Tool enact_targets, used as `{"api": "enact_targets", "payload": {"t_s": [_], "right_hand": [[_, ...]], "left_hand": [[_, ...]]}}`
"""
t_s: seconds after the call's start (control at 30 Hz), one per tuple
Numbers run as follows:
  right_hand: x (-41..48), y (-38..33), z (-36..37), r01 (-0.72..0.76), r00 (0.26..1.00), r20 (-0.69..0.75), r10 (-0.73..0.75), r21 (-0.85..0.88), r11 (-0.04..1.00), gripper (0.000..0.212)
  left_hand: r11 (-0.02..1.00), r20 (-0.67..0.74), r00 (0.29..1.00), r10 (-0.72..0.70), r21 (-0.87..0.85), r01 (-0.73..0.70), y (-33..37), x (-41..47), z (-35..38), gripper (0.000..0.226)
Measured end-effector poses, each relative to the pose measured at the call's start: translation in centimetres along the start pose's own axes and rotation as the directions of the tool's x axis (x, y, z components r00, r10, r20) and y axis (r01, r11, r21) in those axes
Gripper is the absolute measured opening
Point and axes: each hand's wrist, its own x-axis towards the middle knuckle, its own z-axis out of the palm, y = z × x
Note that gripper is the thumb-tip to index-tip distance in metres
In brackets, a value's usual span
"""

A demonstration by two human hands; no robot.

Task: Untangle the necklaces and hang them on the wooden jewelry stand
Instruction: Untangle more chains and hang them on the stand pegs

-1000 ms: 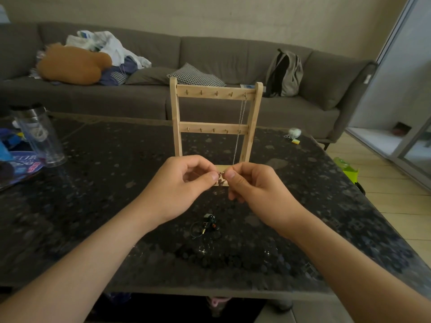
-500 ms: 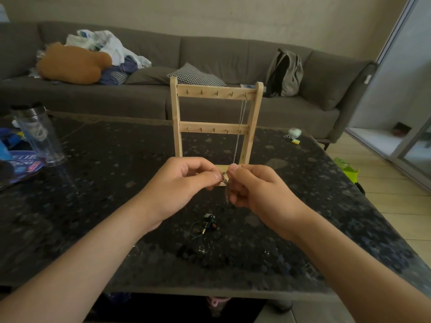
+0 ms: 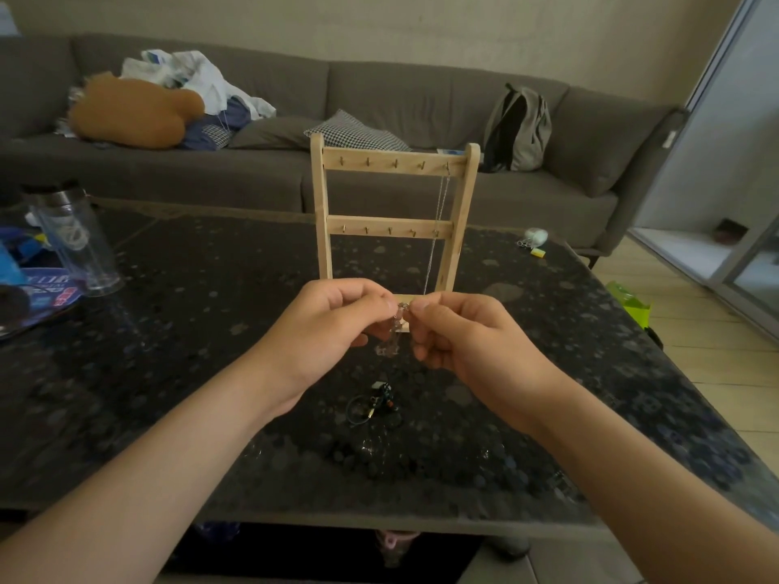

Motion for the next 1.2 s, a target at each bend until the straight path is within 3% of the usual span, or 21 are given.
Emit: {"api": "enact_targets", "payload": {"t_s": [0.23,0.5,0.63,0.77,1.0,1.13,1.2], "right_hand": [[-0.4,-0.6,0.0,0.048,0.999,-0.017,-0.048,0.043,0.998,0.013],[-0.5,-0.3,-0.1,0.151,0.986,-0.034,-0.162,-0.22,0.964,0.019],[-0.6,-0.3,-0.2,0.199,0.978,0.041,-0.202,-0.446,0.872,0.018],[-0.8,-0.3,0.0,0.29,0.955,0.152,-0.256,-0.668,0.686,0.011],[-0.4,-0.4,0.4,0.278,0.948,0.181,-0.26,-0.868,0.411,0.017],[-0.5,-0.5,0.9,0.255,0.953,0.163,-0.255,-0.888,0.384,0.025],[-0.4,-0.2,1.1,0.241,0.959,0.137,-0.249,-0.855,0.459,0.02]], "left_hand": [[1.0,-0.025,1.0,-0.012,0.017,0.013,0.1,-0.1,0.1,0.023],[0.997,-0.05,0.997,0.062,0.055,-0.059,0.2,-0.3,0.1,0.014],[0.961,-0.053,0.982,0.18,0.222,-0.164,0.1,-0.2,0.0,0.011],[0.908,-0.028,0.971,0.236,0.363,-0.21,-0.2,-0.1,-0.1,0.01],[0.911,0.111,0.992,0.058,0.4,-0.098,-0.3,-0.3,1.0,0.021],[0.927,0.149,0.986,-0.07,0.374,0.009,-0.5,-0.1,1.6,0.03],[0.934,0.12,0.989,-0.081,0.356,0.033,-0.6,0.1,1.8,0.034]]}}
